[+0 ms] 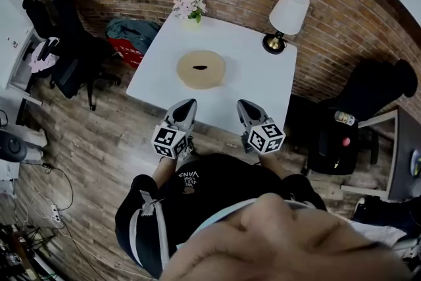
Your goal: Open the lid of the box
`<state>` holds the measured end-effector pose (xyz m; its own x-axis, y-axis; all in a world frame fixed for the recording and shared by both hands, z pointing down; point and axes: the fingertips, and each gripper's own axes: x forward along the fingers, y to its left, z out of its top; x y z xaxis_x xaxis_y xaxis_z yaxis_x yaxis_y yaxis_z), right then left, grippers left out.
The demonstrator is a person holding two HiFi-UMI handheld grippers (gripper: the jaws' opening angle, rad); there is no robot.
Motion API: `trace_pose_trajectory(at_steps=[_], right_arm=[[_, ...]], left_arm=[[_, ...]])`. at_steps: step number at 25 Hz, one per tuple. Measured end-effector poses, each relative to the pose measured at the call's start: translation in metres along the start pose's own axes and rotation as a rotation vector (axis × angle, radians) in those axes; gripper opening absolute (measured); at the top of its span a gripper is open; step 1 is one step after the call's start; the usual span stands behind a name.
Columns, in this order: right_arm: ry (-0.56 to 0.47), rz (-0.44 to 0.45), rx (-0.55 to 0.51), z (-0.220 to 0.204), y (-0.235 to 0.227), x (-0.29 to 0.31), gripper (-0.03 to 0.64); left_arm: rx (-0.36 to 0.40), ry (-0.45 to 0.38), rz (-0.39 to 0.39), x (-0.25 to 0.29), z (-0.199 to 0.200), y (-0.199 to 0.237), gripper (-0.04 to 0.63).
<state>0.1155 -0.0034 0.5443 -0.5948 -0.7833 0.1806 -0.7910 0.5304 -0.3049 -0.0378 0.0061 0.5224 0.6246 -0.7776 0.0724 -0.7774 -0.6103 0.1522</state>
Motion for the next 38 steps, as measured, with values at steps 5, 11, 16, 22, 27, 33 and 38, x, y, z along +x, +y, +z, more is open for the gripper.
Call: trace_pose_trajectory(at_steps=[5,11,16,22,27,33,38], right_arm=[[0.0,-0.048,0.022,-0.002,0.004,0.025,0.003],[0.009,-0.101,0.048,-0.007,0.011,0.062,0.003],[-0.016,-0.15,0.062,-0.006,0.019,0.089,0.003],[-0.052,-0.228,0.092,-0.008,0.027,0.111,0.003],[-0.067,-0.282,0.115,-0.011,0.031,0.118,0.003],[-0.072,-0.293,0.109,-0.013,0.023,0.124,0.005],[-0.054,-0.297,0.108,-0.011,0.001,0.126,0.005]], left_arm=[[0.002,0.017,-0.035,0.002,0.004,0.034,0.009],[-0.008,0.053,-0.087,0.006,0.005,0.074,0.009],[0.013,0.073,-0.138,0.009,0.006,0.104,0.009],[0.021,0.096,-0.211,0.009,0.008,0.133,0.009],[0.03,0.116,-0.267,0.01,0.004,0.151,0.009],[0.021,0.123,-0.286,0.024,-0.003,0.157,0.009],[0.038,0.129,-0.295,0.045,-0.004,0.151,0.009]])
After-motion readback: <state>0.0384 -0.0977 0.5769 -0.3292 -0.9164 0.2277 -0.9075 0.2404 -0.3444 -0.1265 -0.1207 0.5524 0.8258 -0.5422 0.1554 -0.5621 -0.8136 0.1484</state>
